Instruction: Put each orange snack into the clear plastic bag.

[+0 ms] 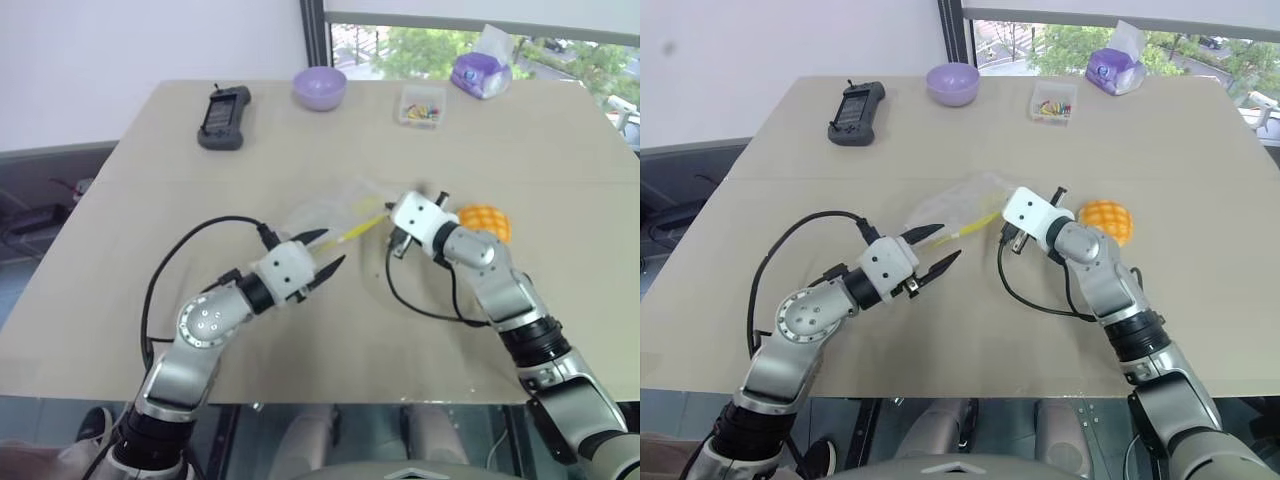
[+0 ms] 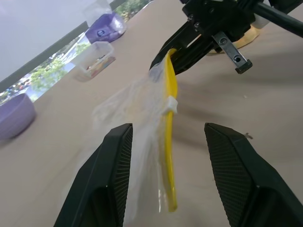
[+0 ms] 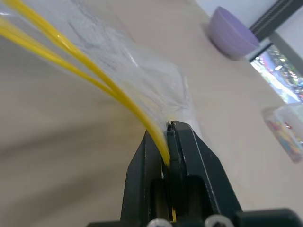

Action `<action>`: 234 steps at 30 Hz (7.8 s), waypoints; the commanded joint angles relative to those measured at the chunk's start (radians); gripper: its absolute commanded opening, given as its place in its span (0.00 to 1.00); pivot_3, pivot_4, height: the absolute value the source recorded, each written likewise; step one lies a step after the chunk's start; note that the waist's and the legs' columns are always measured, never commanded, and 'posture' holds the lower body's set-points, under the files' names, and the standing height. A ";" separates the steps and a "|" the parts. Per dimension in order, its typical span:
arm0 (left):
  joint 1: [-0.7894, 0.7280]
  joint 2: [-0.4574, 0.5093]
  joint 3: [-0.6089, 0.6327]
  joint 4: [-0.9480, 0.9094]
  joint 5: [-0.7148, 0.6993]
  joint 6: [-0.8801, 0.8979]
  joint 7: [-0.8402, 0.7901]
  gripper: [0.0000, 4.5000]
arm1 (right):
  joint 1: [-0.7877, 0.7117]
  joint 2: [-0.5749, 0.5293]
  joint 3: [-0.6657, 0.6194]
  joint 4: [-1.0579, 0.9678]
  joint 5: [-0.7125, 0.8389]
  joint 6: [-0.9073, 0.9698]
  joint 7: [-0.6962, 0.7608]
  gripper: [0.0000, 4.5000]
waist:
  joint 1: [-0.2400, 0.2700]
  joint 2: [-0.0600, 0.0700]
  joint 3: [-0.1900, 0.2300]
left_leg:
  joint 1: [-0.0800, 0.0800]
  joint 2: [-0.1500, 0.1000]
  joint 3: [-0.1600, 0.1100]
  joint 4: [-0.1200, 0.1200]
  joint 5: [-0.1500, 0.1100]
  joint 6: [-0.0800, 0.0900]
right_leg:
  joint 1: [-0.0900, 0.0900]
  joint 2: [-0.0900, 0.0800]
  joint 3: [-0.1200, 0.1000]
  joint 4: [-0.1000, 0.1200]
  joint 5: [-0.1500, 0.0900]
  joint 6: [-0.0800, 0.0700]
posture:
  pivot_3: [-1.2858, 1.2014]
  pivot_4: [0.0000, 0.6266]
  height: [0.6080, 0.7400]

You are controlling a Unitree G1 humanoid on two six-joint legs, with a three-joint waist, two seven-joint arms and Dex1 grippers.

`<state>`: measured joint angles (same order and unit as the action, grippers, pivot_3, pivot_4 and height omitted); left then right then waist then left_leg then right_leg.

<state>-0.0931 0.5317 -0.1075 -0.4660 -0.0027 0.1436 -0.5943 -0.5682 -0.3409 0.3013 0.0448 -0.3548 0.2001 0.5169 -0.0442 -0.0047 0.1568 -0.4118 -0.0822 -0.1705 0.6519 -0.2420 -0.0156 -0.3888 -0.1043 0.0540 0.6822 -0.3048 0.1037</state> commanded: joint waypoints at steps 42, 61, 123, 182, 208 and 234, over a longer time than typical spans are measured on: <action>-0.011 0.010 -0.006 0.012 0.170 0.024 0.081 0.45 | 0.028 0.087 0.097 -0.154 -0.304 0.162 -0.154 0.00 | 0.001 0.000 0.000 | 0.000 0.000 0.000 -0.001 0.000 0.000 | 0.000 0.000 0.000 0.000 0.000 0.000 | 0.52 0.24 1.00; -0.018 -0.014 -0.004 0.054 0.180 -0.008 0.107 0.00 | 0.076 0.004 0.065 -0.294 -0.151 0.156 0.055 0.21 | 0.002 0.000 0.000 | 0.000 0.000 0.000 -0.001 0.000 0.000 | 0.000 0.000 0.000 0.000 0.000 0.000 | 0.52 0.24 1.00; -0.055 -0.033 -0.026 0.101 0.180 -0.039 0.095 0.00 | 0.058 -0.092 -0.087 -0.369 0.244 0.106 0.227 0.49 | 0.007 0.000 0.000 | -0.003 -0.001 -0.001 -0.001 0.000 0.000 | -0.003 -0.001 -0.001 -0.001 0.000 -0.001 | 0.52 0.24 1.00; -0.075 -0.043 -0.052 0.118 0.180 -0.060 0.094 0.00 | -0.054 0.083 0.047 -0.183 0.345 0.457 -0.018 0.02 | -0.004 0.000 0.000 | -0.002 0.000 0.001 -0.001 0.000 0.000 | -0.005 0.000 0.002 0.003 0.000 -0.001 | 0.52 0.24 1.00; -0.113 -0.055 -0.054 0.156 0.183 -0.083 0.101 0.00 | -0.178 -0.073 0.266 0.227 -0.298 -0.366 -0.204 0.99 | -0.001 0.000 0.000 | -0.002 0.000 0.003 0.000 0.001 -0.001 | -0.006 0.000 0.003 0.005 0.000 -0.001 | 0.52 0.24 1.00; -0.133 -0.070 -0.057 0.172 0.170 -0.106 0.094 0.00 | -0.178 -0.077 0.171 0.327 -0.353 -0.202 -0.228 0.99 | 0.000 0.000 0.000 | -0.002 0.000 0.003 0.000 0.001 -0.002 | -0.006 0.000 0.003 0.006 0.000 -0.001 | 0.52 0.24 1.00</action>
<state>-0.2286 0.4551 -0.1940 -0.2834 0.1736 0.0526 -0.5090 -0.7525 -0.3849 0.5286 0.3767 -0.7111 -0.0398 0.2887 -0.0442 -0.0051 0.1566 -0.4137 -0.0825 -0.1678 0.6518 -0.2411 -0.0171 -0.3949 -0.1040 0.0570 0.6877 -0.3046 0.1031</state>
